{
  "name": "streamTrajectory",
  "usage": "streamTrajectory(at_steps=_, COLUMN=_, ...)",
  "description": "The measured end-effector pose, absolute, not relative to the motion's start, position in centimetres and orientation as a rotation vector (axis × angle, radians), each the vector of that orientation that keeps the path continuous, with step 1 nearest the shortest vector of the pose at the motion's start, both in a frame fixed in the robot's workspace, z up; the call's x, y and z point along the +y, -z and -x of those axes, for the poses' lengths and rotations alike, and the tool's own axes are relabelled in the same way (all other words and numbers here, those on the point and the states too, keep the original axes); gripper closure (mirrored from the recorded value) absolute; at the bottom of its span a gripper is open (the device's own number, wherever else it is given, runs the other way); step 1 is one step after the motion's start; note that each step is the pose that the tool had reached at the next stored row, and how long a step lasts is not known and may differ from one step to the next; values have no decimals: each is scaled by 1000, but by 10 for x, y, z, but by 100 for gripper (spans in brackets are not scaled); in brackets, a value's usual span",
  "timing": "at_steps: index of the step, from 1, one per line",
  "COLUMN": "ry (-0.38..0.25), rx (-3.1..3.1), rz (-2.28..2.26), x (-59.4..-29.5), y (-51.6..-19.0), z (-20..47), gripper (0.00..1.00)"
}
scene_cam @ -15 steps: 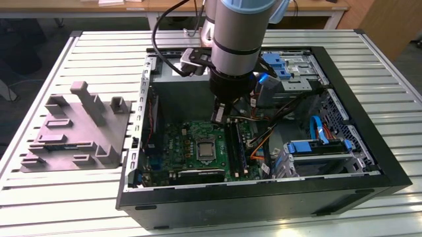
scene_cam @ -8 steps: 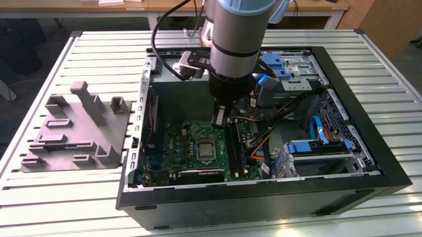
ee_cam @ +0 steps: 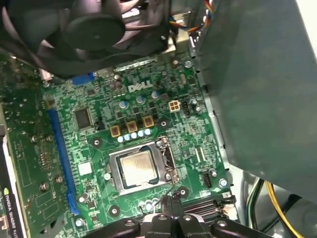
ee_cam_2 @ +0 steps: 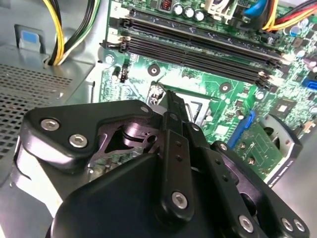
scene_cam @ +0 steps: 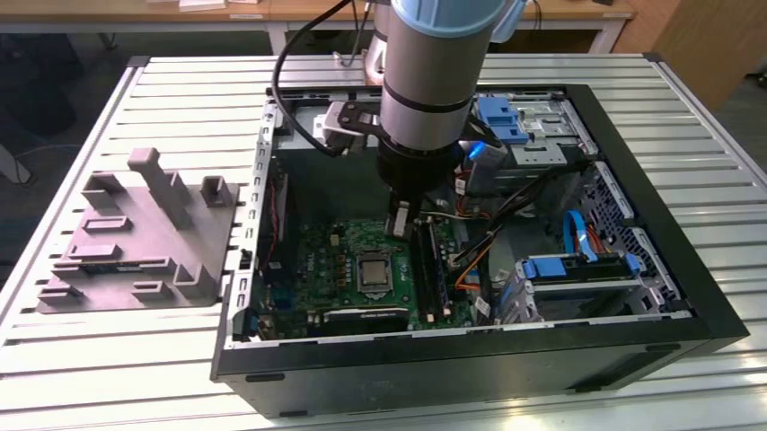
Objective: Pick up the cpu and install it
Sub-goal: 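Install the first cpu locking lever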
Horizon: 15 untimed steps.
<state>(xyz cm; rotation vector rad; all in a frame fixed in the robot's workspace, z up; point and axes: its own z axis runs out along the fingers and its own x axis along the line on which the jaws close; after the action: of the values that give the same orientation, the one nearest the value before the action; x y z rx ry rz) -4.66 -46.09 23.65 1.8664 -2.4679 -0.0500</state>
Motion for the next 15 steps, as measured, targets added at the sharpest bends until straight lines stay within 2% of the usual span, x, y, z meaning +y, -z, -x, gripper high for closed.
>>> streamTrajectory(at_steps=15, ry=45, rx=-2375, rz=-1982, x=-466, y=-234, z=47, gripper=89)
